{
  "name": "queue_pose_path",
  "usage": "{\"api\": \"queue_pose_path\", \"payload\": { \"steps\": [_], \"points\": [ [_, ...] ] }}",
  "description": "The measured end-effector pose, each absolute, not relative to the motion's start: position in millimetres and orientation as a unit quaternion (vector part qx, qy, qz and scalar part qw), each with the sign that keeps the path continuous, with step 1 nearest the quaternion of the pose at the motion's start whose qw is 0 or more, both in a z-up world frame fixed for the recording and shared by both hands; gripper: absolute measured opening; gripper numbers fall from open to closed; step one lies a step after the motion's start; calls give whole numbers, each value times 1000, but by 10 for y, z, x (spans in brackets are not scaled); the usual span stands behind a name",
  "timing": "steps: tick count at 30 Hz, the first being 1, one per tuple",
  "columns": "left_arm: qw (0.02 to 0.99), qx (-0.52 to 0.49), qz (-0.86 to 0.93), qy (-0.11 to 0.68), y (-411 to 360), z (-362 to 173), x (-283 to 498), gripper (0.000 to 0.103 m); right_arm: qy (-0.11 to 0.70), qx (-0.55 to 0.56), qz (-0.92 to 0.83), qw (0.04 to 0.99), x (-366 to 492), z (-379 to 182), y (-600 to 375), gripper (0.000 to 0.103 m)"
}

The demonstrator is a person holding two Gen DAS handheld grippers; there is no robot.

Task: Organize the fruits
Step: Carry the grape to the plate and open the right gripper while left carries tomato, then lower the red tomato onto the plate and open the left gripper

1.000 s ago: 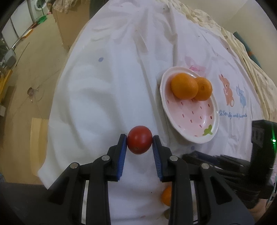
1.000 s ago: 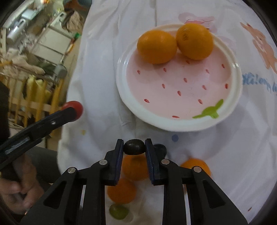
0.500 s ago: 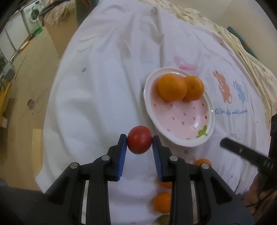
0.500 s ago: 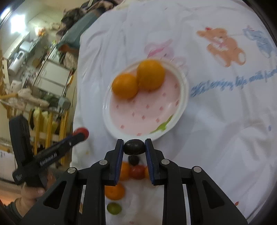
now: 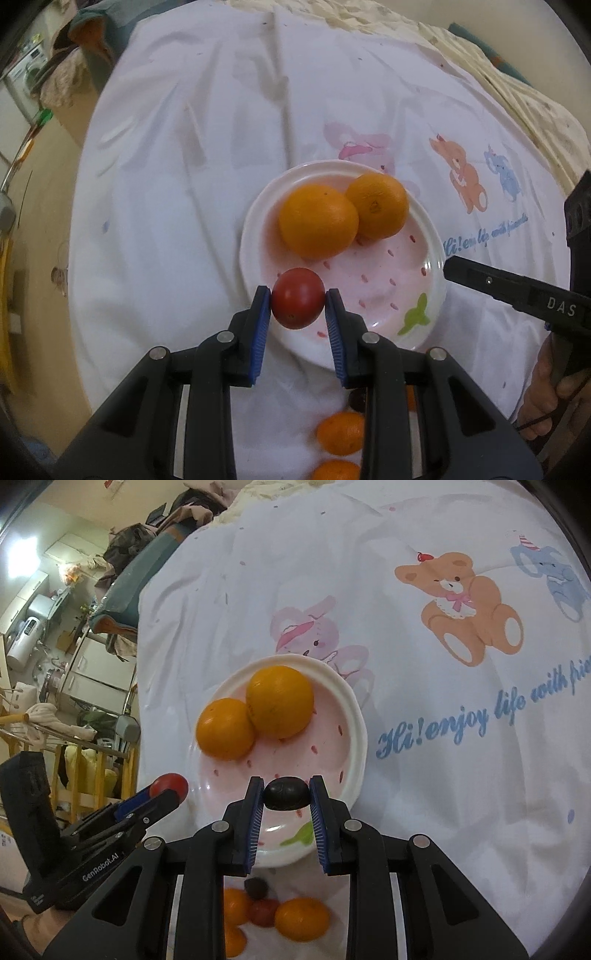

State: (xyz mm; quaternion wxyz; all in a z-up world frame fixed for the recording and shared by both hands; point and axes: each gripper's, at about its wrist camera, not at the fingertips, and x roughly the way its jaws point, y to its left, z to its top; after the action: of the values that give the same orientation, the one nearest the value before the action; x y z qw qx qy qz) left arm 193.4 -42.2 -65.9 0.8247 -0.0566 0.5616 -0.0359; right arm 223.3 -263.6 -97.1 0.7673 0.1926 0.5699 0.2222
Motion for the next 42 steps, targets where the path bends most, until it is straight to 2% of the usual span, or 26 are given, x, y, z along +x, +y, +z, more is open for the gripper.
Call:
{"api": "queue_pose_path", "payload": {
  "steps": [11, 39, 40, 41, 42],
  "points": [
    [806, -58, -67, 585, -603, -838, 2024, 26, 580, 216, 215, 755, 2326, -1152, -2708, 27],
    [803, -64, -61, 589, -630, -935, 2053, 27, 581, 217, 216, 754, 2349, -1155, -2658, 30],
    [802, -67, -60, 591, -626, -939, 2058, 27, 580, 222, 216, 753, 2353, -1154, -2668, 30],
    [801, -71, -60, 592, -621, -938, 2059, 29, 579, 225, 217, 753, 2357, -1149, -2679, 36],
    [800, -76, -61, 591, -617, -932, 2059, 41, 577, 228, 216, 754, 2361, -1135, -2692, 51]
  ]
}}
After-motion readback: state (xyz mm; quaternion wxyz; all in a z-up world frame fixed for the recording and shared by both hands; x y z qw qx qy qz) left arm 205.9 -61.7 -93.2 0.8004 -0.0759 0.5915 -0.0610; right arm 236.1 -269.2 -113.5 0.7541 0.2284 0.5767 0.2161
